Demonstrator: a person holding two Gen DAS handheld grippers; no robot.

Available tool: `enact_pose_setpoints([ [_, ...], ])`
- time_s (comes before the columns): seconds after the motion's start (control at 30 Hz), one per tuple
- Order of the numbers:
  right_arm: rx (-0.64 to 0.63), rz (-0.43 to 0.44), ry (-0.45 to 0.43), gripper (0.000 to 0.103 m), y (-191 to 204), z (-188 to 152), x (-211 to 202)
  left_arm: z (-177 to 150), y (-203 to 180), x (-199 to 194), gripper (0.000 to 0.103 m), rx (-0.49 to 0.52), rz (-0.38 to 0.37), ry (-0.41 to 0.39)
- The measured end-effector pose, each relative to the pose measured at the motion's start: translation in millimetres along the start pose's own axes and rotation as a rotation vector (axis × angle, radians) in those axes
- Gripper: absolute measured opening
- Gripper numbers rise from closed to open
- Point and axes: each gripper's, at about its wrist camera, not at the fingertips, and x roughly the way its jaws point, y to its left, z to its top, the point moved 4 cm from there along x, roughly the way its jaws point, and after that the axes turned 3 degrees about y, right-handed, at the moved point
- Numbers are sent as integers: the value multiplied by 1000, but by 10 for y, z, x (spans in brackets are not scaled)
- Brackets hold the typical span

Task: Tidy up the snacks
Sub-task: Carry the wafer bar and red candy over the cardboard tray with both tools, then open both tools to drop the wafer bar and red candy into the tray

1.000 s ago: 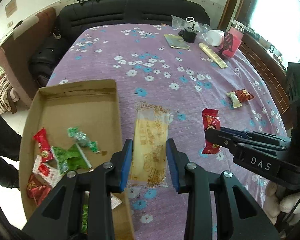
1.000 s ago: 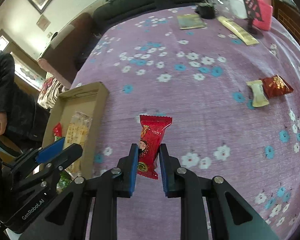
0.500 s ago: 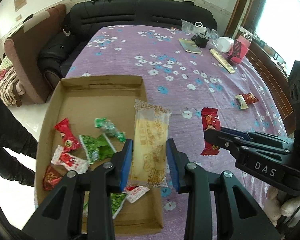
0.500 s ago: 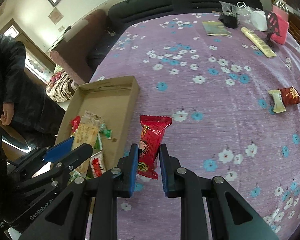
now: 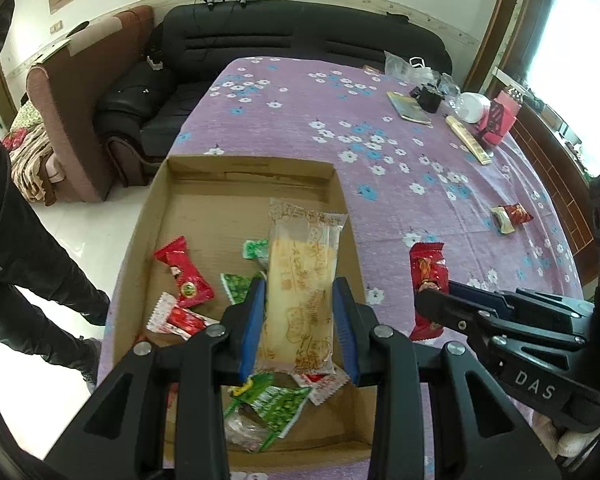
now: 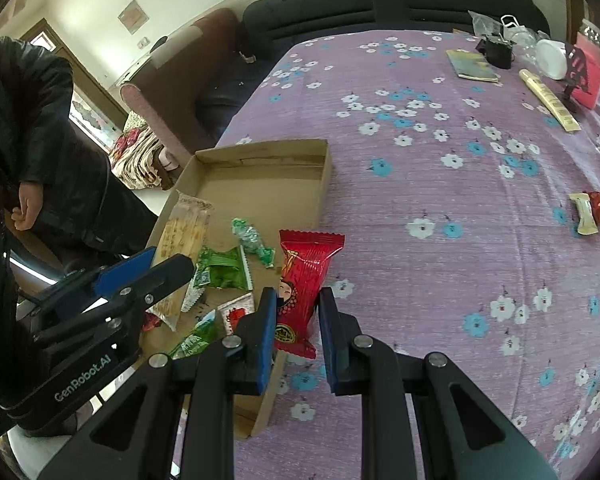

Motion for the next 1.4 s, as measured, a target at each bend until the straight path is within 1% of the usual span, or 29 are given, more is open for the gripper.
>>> enact_pose_setpoints([
  [0.3,-13,6,-6,19,194,94,151,122,303,193,36,-34,15,17],
  [0.53,-39,10,8,19,375,303,407,386,486,381,36,-48,21,22],
  [0.7,-47,16,34,19,475,443,623,492,635,593,36,-69,29,49],
  [1.0,-11,1,113,19,432,532,1048,499,843,906,36,-86,66,95],
  [1.27,-10,-18,140,19,400,532,1188,469,901,1042,36,-92,74,121],
  [1.4,-11,-22,146,19,388,518,1214,478,902,1045,39,-93,76,120],
])
